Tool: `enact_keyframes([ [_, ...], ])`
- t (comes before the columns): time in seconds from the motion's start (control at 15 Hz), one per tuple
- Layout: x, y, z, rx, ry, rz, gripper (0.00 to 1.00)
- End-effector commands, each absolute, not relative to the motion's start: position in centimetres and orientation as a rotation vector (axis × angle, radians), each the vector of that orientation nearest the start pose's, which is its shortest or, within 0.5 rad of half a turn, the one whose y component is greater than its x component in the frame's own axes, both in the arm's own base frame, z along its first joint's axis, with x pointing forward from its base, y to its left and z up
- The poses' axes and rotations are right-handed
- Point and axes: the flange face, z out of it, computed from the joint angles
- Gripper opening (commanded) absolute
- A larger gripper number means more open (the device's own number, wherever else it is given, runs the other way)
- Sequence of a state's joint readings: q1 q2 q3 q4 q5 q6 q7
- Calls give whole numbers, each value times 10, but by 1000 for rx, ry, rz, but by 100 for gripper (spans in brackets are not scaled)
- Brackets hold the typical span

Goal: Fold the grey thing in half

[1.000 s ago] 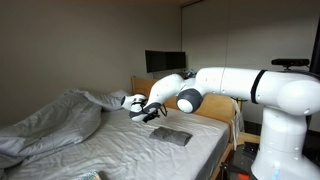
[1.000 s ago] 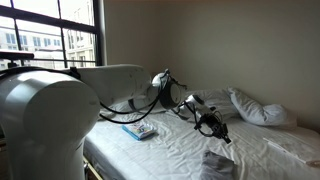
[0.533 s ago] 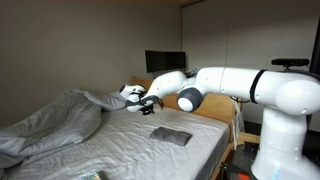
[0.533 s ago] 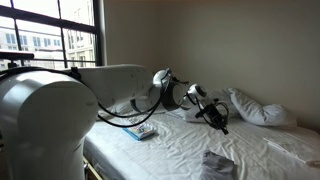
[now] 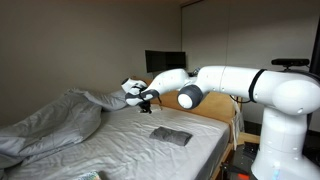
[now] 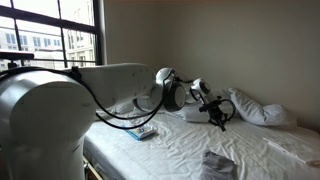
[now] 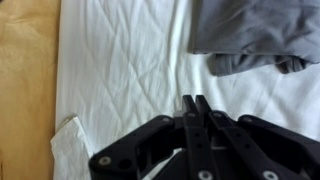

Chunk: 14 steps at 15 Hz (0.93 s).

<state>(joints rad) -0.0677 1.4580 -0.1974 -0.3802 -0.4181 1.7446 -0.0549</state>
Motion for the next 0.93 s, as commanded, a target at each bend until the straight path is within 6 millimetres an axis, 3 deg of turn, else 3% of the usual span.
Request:
enact_keyframes([
  [0.0,789,-179,201,2700,167,-111,8],
  [0.27,779,-231,235,2888,131,-29,8],
  [0.47,770,-257,254,3037,102,29,8],
  [0.67,762,-268,262,3151,87,47,8],
  [0.73,766,-267,254,3076,50,46,8],
  [0.87,764,-270,257,3110,45,53,8],
])
